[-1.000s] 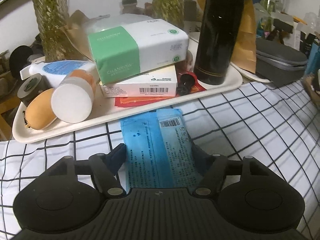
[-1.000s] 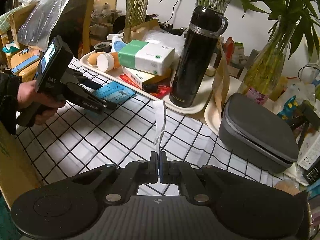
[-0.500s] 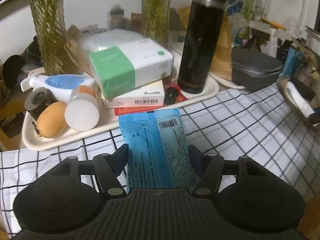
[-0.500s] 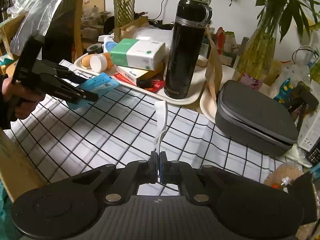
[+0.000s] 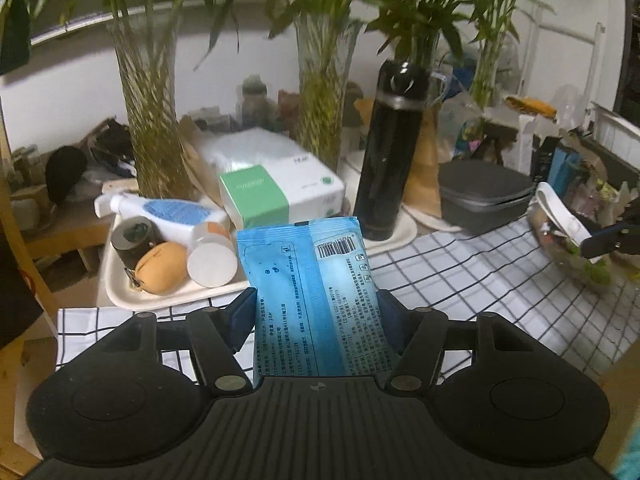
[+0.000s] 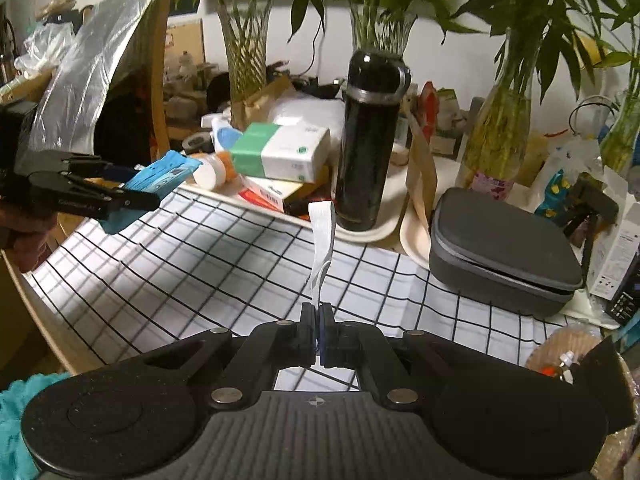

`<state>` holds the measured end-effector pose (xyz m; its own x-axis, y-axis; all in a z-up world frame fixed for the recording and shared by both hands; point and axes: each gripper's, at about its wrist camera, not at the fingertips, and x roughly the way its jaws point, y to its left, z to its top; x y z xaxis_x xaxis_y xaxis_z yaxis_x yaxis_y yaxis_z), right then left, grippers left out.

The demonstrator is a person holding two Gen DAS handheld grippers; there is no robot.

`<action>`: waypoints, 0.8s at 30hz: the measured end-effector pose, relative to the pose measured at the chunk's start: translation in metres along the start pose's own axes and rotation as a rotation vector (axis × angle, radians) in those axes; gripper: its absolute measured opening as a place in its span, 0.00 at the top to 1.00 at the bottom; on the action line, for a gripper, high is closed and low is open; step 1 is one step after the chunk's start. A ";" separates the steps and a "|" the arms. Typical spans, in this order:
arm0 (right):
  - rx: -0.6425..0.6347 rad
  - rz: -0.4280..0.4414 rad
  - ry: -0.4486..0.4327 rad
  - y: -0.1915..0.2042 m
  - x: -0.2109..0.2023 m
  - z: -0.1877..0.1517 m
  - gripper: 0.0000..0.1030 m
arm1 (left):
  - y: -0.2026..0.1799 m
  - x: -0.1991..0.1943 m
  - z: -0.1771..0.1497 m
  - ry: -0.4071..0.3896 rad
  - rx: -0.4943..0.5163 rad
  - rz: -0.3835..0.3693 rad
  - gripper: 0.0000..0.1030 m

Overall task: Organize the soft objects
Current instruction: 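Carry the blue wipe pack and white strap to the cardboard box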

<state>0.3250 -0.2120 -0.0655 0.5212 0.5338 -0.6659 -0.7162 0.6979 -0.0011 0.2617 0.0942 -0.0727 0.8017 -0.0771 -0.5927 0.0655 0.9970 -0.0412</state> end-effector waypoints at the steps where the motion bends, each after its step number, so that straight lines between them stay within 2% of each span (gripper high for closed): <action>1: 0.003 0.000 -0.006 0.001 -0.003 0.000 0.96 | -0.002 -0.006 -0.001 -0.011 0.002 0.003 0.40; 10: 0.027 0.016 -0.051 0.021 -0.034 -0.005 0.96 | -0.019 -0.073 -0.009 -0.163 -0.013 0.030 0.40; 17: 0.042 0.019 -0.091 0.033 -0.059 -0.014 0.96 | -0.029 -0.129 -0.021 -0.295 -0.102 0.008 0.40; 24: 0.038 0.034 -0.117 0.048 -0.080 -0.025 0.96 | -0.051 -0.160 -0.045 -0.296 -0.121 -0.028 0.40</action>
<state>0.2369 -0.2329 -0.0306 0.5494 0.6080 -0.5731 -0.7173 0.6950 0.0497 0.1034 0.0561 -0.0120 0.9399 -0.0849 -0.3307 0.0329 0.9866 -0.1598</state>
